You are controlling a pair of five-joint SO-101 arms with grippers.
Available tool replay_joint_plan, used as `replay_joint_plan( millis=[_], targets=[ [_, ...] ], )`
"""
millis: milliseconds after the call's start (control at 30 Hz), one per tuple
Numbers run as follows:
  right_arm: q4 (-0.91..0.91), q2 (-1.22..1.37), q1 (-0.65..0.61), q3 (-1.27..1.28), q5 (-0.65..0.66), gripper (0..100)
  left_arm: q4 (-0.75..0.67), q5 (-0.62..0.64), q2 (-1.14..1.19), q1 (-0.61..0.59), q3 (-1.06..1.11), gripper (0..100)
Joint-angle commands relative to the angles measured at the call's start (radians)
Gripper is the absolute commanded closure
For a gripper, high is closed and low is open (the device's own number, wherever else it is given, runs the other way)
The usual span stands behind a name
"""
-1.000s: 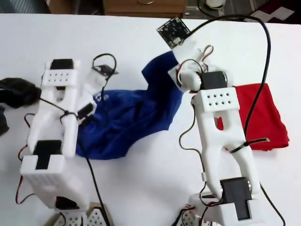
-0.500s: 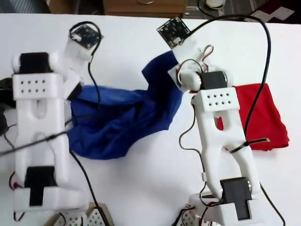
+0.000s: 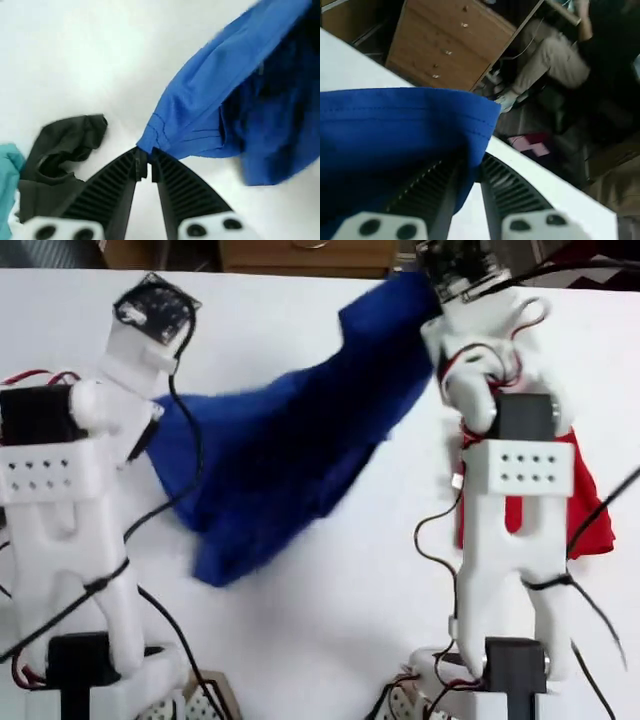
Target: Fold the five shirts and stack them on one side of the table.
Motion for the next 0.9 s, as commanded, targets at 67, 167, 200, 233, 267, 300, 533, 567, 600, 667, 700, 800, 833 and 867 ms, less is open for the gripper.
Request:
replay_joint_plan(
  millis=[67,167,200,233,267,300,533,567,600,667,700,800,833,867],
  targets=[
    [-0.024,-0.065,-0.004,-0.152,0.087,97.7,-0.009,0.023,-0.058,-0.012,-0.194,97],
    [-0.015,-0.068,-0.010,-0.189,0.084,97.7,-0.006,0.020,-0.061,-0.012,-0.242,97],
    [0.004,-0.068,-0.012,-0.209,0.083,97.7,-0.006,0.021,-0.063,-0.012,-0.251,97],
    [0.025,-0.068,-0.013,-0.227,0.081,97.7,-0.005,0.021,-0.064,-0.012,-0.263,97],
    [0.047,-0.068,-0.027,-0.245,0.075,97.7,-0.003,0.021,-0.064,-0.012,-0.278,97],
    [0.062,-0.068,-0.042,-0.265,0.058,97.7,-0.003,0.023,-0.064,-0.012,-0.294,97],
    [0.074,-0.058,-0.044,-0.506,0.031,97.7,-0.008,0.023,-0.064,-0.012,-0.447,97],
    [0.074,-0.059,-0.044,-0.534,0.032,97.7,-0.006,0.023,-0.064,-0.012,-0.467,97],
    [0.070,-0.064,-0.044,-0.552,0.035,97.7,-0.005,0.023,-0.064,-0.012,-0.489,97],
    [0.073,-0.065,-0.044,-0.608,0.035,97.8,-0.005,0.023,-0.064,-0.012,-0.522,97],
    [0.076,-0.065,-0.044,-0.634,0.035,97.8,-0.003,0.023,-0.064,-0.012,-0.535,97],
    [0.077,-0.067,-0.044,-0.697,0.035,97.8,-0.003,0.023,-0.064,-0.012,-0.559,97],
    [0.077,-0.067,-0.044,-0.713,0.035,97.8,-0.003,0.023,-0.064,-0.012,-0.568,97],
    [0.079,-0.067,-0.044,-0.726,0.037,97.8,-0.003,0.023,-0.064,-0.012,-0.575,97]
  ],
)
